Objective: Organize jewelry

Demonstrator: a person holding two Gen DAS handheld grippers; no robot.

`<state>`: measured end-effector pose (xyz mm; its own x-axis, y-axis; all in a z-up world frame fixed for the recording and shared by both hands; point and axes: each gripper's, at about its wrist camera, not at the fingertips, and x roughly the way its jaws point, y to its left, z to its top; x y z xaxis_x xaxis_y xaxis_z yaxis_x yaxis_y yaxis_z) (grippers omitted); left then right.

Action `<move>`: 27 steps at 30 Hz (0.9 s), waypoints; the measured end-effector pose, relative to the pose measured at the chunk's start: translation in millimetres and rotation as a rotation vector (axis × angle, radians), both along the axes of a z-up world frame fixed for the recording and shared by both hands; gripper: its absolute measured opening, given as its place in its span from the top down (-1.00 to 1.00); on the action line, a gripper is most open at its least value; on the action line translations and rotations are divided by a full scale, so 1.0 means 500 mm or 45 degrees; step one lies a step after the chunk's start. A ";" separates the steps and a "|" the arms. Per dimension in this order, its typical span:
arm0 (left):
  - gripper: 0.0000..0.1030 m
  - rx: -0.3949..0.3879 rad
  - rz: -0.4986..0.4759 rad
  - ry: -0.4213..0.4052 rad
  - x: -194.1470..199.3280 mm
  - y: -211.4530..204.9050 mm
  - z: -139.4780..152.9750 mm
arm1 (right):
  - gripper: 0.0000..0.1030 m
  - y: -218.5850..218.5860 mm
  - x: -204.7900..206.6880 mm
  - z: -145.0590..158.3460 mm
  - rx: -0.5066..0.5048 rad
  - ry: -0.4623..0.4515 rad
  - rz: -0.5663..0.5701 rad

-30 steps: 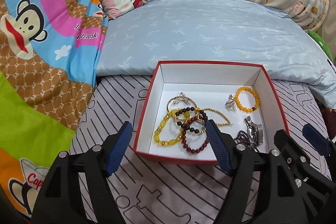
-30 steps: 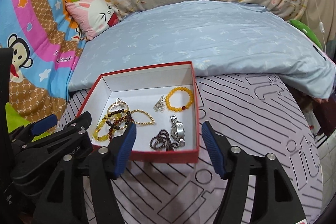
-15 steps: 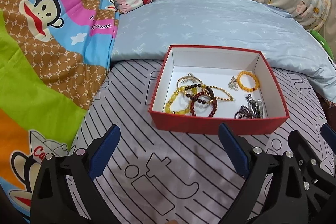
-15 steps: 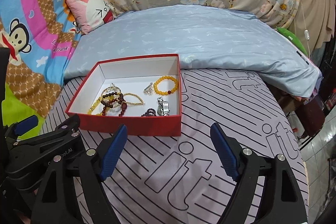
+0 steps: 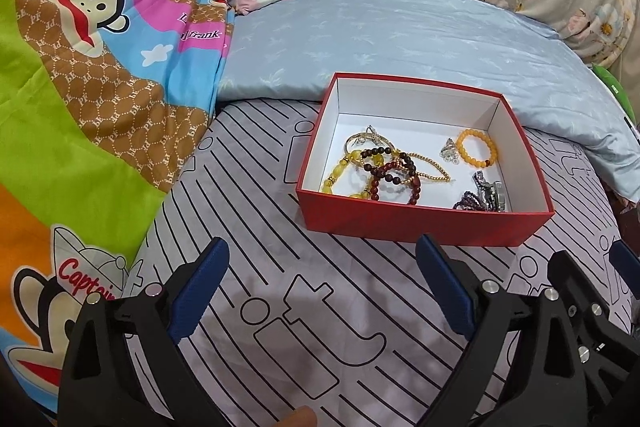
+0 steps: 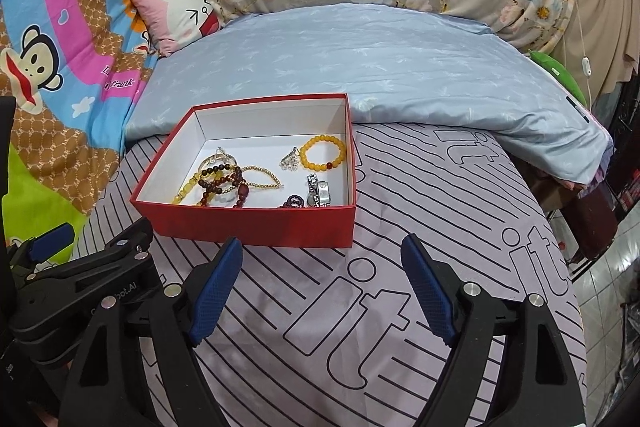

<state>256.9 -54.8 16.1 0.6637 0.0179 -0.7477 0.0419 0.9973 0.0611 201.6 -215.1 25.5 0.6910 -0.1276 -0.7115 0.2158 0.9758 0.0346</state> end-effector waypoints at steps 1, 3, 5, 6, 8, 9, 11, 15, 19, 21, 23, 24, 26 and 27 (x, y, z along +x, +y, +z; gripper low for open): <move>-0.78 0.001 0.000 -0.001 0.000 0.000 0.000 | -0.55 0.000 0.001 0.000 0.003 0.001 0.000; -0.78 0.001 -0.001 -0.001 0.001 0.001 0.000 | -0.55 0.000 -0.001 -0.001 0.008 0.001 -0.001; -0.78 0.001 0.000 0.000 0.001 0.001 0.000 | -0.55 0.000 -0.001 -0.002 0.008 0.003 -0.001; -0.78 0.000 -0.001 -0.001 0.001 0.001 0.000 | -0.55 0.000 -0.001 -0.001 0.007 0.001 0.000; -0.78 0.001 0.001 -0.001 0.001 0.002 0.000 | -0.55 0.000 -0.001 -0.002 0.006 0.002 -0.001; -0.78 0.001 0.001 -0.001 0.001 0.002 0.000 | -0.55 0.000 -0.001 -0.001 0.006 0.002 -0.001; -0.78 -0.001 0.000 0.000 0.001 0.002 0.000 | -0.55 0.000 0.000 -0.001 0.006 0.002 0.000; -0.78 -0.001 0.000 0.001 0.002 0.003 -0.001 | -0.55 0.000 -0.001 -0.004 0.005 0.004 -0.004; -0.78 0.000 0.002 -0.001 0.002 0.003 -0.001 | -0.55 -0.001 -0.001 -0.003 0.006 0.003 -0.003; -0.78 0.000 0.001 -0.001 0.002 0.003 -0.001 | -0.55 -0.001 -0.001 -0.003 0.007 0.004 -0.003; -0.78 0.000 0.002 -0.001 0.001 0.003 -0.001 | -0.55 -0.002 -0.001 -0.003 0.006 0.004 0.000; -0.78 0.000 0.003 -0.001 0.001 0.003 -0.001 | -0.55 -0.002 0.000 -0.004 0.007 0.004 0.000; -0.78 -0.001 0.004 -0.002 0.001 0.004 -0.001 | -0.55 -0.001 0.000 -0.005 0.007 0.005 0.000; -0.78 0.000 0.004 -0.001 0.001 0.004 -0.001 | -0.55 -0.001 0.000 -0.004 0.008 0.005 -0.001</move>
